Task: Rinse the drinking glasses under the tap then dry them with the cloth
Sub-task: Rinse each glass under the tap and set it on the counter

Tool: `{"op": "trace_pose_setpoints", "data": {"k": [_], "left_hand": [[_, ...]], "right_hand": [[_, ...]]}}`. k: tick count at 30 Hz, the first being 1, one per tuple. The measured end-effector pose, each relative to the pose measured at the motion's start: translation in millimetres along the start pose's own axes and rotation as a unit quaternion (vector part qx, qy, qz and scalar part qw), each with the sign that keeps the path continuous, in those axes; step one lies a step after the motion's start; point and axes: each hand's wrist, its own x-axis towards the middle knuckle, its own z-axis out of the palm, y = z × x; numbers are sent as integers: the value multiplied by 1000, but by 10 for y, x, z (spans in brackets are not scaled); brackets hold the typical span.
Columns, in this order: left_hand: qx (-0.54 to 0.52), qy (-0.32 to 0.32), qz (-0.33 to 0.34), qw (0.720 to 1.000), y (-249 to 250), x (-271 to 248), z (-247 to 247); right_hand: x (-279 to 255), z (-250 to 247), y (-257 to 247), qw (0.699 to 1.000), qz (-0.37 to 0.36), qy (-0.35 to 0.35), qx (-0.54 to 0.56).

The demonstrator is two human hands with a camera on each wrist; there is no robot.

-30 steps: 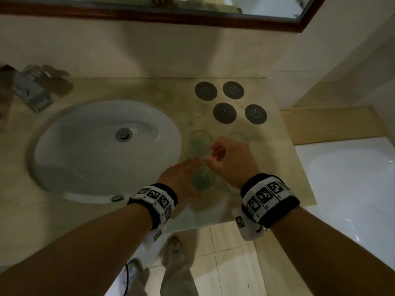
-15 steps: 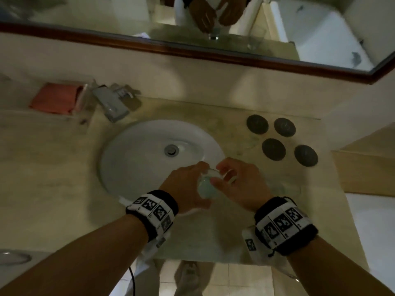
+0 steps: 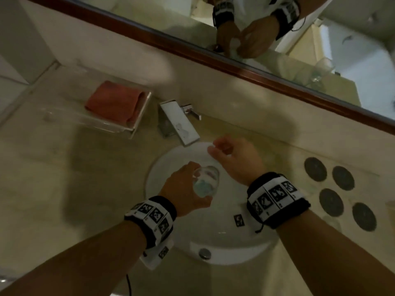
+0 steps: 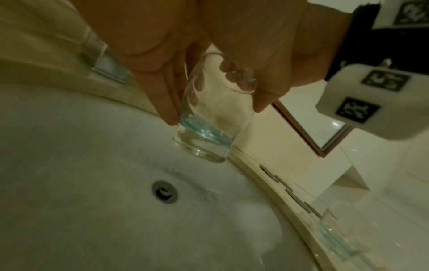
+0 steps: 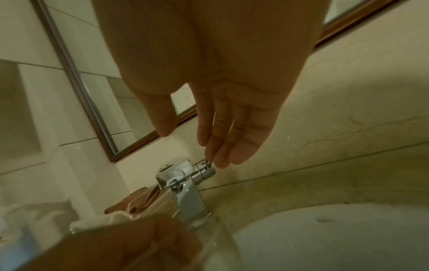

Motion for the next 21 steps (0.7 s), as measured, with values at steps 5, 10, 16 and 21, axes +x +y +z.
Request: {"op": "trace_pose_setpoints", "data": {"k": [5,10,16,21], "left_hand": [[3,23,-21,1000,-351,126,-54],[-7,32,-31,999,-427,225,-82],[-20,76,-49,996,-413,312,-81],[-33,91,-65,993,-391,364,-86]], "right_hand": [[622,143,-153,999,21,33,0],[1108,267,-210,998,17,22,-52],[1296,315,-197,990,-23,-3,-141],[1418,291,-73,998,-12,6,-60]]}}
